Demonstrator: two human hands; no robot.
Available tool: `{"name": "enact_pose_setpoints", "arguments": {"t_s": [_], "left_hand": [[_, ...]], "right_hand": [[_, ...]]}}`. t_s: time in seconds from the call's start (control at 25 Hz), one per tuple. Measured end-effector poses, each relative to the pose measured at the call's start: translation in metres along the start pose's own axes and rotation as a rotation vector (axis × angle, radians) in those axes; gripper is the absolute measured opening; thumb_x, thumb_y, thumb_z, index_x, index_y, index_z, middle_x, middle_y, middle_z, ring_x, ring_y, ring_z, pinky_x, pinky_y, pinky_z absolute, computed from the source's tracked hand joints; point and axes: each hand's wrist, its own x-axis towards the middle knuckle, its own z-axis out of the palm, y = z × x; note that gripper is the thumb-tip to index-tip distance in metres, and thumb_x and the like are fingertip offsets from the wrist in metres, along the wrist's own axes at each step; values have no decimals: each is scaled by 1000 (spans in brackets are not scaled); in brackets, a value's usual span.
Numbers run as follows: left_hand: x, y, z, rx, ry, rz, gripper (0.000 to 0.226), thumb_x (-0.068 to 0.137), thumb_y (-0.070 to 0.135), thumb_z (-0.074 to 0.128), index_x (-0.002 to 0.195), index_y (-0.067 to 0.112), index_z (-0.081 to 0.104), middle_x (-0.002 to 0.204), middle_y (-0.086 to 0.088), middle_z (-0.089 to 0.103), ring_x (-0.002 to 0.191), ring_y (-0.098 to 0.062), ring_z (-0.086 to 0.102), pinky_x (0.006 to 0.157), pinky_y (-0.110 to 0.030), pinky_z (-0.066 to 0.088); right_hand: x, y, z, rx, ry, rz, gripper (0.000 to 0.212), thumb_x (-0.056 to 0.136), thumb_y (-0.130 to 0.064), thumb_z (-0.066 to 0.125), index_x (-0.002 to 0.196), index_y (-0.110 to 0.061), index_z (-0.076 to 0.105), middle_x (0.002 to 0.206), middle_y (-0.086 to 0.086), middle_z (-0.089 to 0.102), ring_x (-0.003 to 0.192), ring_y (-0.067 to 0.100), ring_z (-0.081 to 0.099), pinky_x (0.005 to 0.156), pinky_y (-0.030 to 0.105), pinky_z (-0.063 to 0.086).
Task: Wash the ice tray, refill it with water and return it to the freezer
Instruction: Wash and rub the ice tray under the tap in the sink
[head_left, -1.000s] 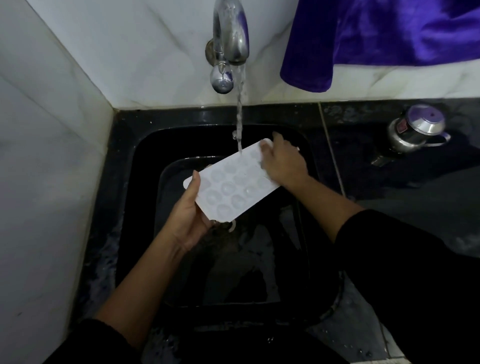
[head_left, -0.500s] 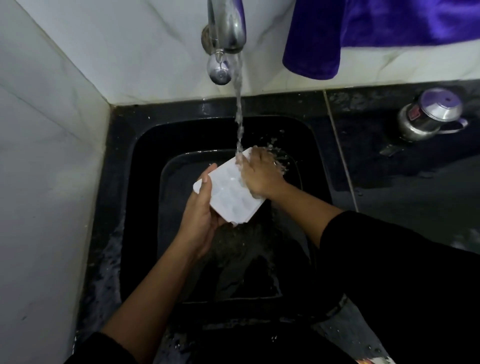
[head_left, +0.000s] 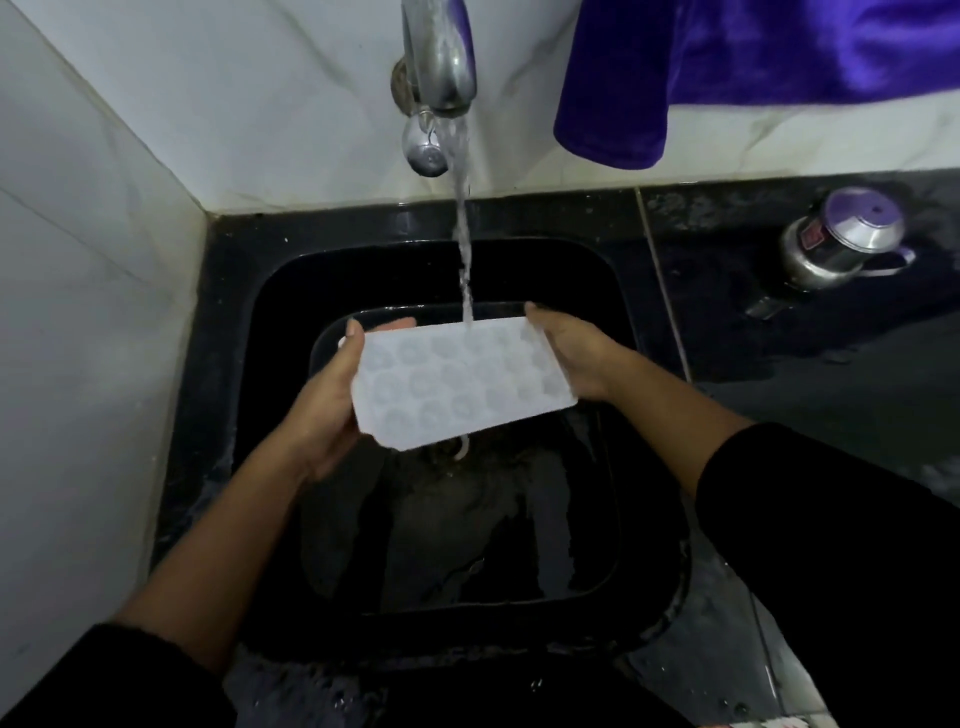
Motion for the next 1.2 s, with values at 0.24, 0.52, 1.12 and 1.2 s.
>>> {"name": "enact_pose_setpoints", "arguments": {"t_s": [0.24,0.52,1.12,1.2], "left_hand": [[72,-10,-1,583,368,25,57,110,56,39,133,11,66,125,-20,71,119,-40,69,101,-49,54],[50,-59,123,1211,100,120,87,107,64,23,167,11,-10,174,-19,-18,161,-35,-20,128,-52,-11],[90,-36,67,1022,334,-51,85,108,58,19,166,-2,-1,174,-24,-6,163,-35,-6,132,-48,-3],[66,-46,91,1039,195,84,86,110,58,25,166,1,-5,175,-19,-10,163,-31,-9,132,-44,-5]], "right_hand": [[-27,20,-4,439,28,54,67,99,-66,49,126,-9,71,120,19,75,111,40,71,96,54,56],[-38,19,6,396,309,-75,48,102,-53,54,105,-9,74,91,9,79,84,28,76,81,39,63],[-50,14,21,195,371,-327,40,107,-40,49,85,-12,67,82,7,72,80,28,73,71,38,60],[-48,6,20,210,401,-285,41,107,-40,48,82,-12,66,79,5,71,77,28,72,68,37,59]]}}
